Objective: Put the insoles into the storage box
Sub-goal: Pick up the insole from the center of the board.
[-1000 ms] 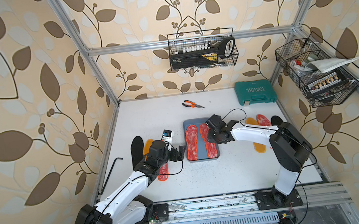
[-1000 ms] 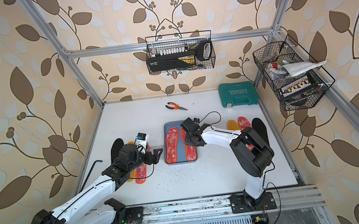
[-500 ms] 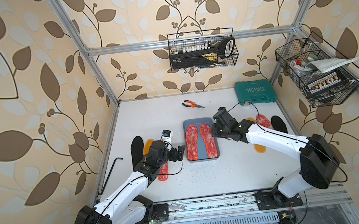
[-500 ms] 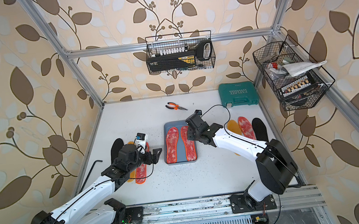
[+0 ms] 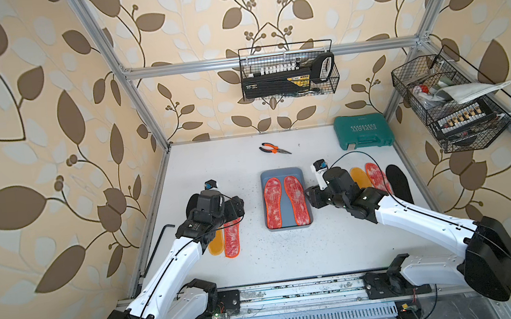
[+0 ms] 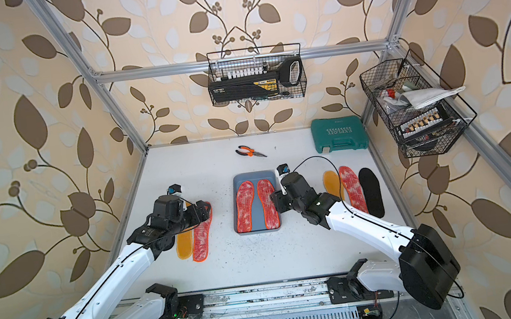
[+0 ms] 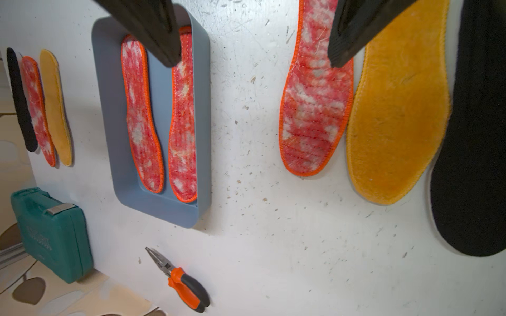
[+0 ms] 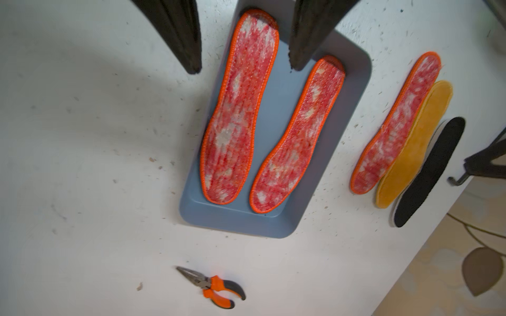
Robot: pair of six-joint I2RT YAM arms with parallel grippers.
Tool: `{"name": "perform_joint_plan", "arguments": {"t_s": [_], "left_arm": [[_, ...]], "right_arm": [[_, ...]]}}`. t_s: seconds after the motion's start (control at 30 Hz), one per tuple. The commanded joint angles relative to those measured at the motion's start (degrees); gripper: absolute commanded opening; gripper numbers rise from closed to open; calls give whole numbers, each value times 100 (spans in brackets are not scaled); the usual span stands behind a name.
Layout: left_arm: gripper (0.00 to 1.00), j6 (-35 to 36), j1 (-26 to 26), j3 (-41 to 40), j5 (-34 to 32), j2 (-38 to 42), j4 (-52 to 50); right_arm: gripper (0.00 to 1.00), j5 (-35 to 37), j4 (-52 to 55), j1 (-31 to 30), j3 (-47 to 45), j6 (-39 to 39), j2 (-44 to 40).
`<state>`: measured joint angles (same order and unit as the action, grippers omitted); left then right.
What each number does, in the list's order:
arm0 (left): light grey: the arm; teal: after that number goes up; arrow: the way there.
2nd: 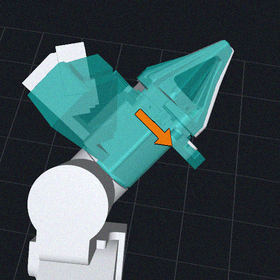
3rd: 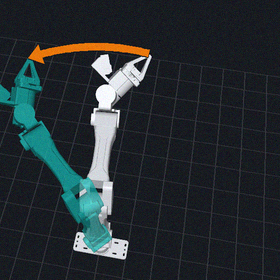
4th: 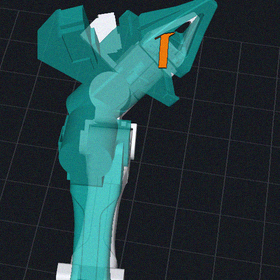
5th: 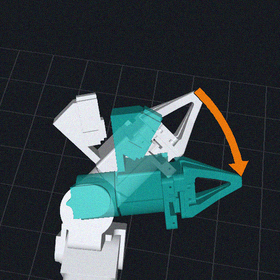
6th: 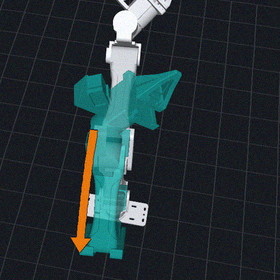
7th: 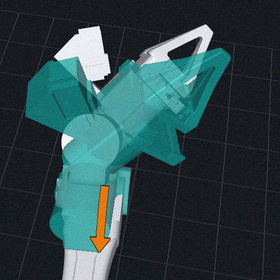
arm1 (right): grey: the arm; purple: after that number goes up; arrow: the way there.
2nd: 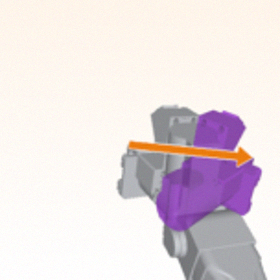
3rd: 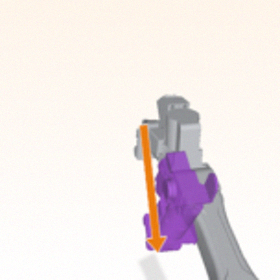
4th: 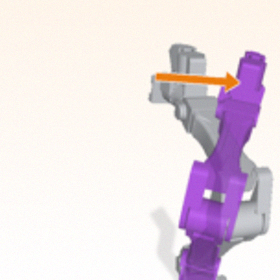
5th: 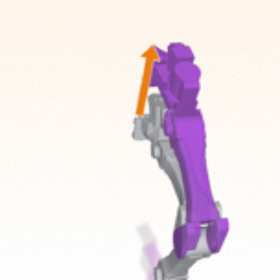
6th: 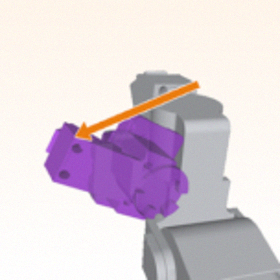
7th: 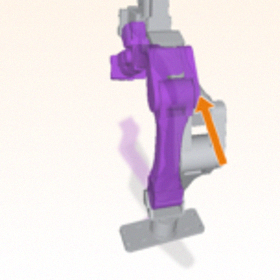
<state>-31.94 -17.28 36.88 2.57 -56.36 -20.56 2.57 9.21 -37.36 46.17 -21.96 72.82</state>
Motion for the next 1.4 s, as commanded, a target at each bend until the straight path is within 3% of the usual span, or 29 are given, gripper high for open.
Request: {"name": "perform_joint_plan", "arguments": {"t_s": [0.0, 0.2, 0.27, 0.4, 0.5, 0.57, 0.7, 0.93, 1.37], "left_arm": [[81, -316, 317, 103, 573, -68, -827], [75, -331, 1122, -258, 1264, -185, -580], [75, -250, 1192, -263, 1299, -374, -563], [63, -75, 1192, -270, 1392, -706, -534], [61, -27, 1175, -380, 1499, -752, -388], [54, 48, 1134, -401, 1381, -753, -450], [59, 48, 982, -391, 1110, -820, -583], [61, -4, 733, -435, 880, -1109, -521], [62, -153, 497, -316, 262, -1409, -600]], "right_arm": [[54, -1156, -727, -213, 246, 296, 341], [54, -1239, -616, -566, 957, 180, 1101], [54, -1139, -677, -622, 921, 132, 1206], [54, -695, -859, -734, 612, 147, 1221], [54, 152, -938, -906, 322, 119, 979], [55, 808, -1140, -1036, 47, 151, 759], [55, 1575, -1544, -1194, -456, 291, 296], [55, 1809, -2156, -1247, -1014, 332, -322], [56, 1896, -2191, -1256, -1077, 224, -351]]}}
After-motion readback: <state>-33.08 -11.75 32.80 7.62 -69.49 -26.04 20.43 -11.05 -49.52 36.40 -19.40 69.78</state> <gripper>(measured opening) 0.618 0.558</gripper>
